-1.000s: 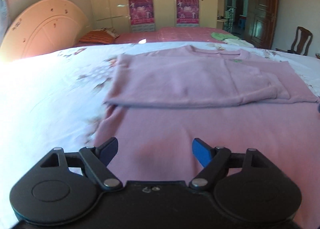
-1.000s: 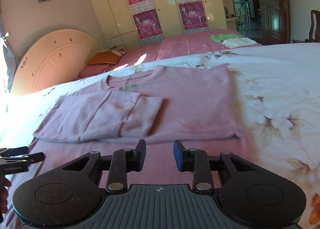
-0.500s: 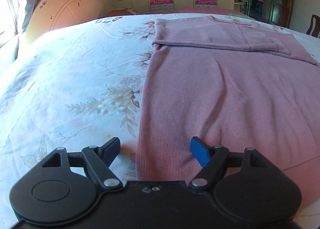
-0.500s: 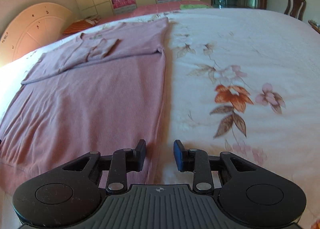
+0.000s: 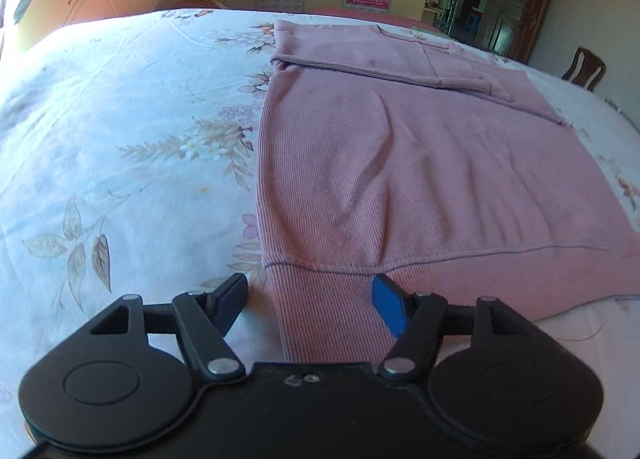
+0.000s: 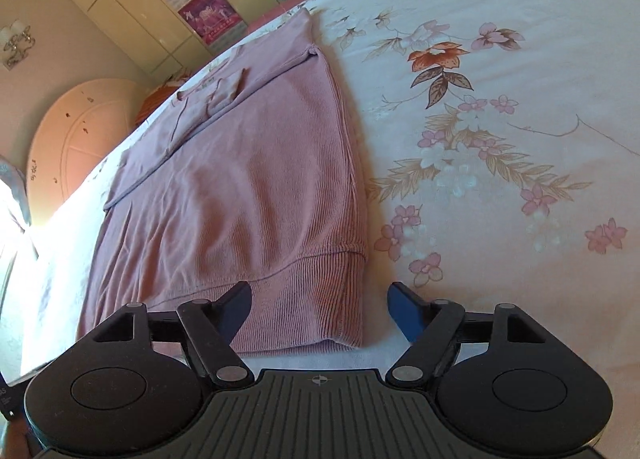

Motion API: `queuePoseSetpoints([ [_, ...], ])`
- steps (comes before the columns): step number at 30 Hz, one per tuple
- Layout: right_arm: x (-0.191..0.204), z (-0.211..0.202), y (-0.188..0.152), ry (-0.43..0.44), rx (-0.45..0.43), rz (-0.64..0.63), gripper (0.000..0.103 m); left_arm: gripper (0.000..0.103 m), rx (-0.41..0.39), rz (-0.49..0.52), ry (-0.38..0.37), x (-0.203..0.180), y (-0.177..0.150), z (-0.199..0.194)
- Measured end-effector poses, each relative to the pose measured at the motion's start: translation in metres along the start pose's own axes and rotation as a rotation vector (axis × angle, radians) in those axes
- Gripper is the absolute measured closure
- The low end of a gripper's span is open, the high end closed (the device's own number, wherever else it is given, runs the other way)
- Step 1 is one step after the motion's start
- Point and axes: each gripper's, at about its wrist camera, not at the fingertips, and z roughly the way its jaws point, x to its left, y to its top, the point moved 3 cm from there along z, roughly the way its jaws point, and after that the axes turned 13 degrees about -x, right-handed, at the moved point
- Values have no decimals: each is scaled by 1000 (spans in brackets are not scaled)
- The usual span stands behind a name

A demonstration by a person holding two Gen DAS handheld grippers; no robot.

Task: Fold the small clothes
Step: 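Grasp the sweatshirt hem with both grippers and lift it toward the collar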

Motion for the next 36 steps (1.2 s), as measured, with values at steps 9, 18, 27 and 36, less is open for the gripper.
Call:
queuePoseSetpoints([
  [9,-23,16,31,-36,-92,95,46,46,13,-336,-192,44,8,13],
  [18,-23,46,46,-3,-77,59,47,43,34,-481,-278,52,25,50],
  [27,-14,16,-3,161,31,63,47,45,36,-588,-418,52,-10,26],
  [36,-18,31,6,140,12,162,84,97,48,-606,-313,54,-10,42],
])
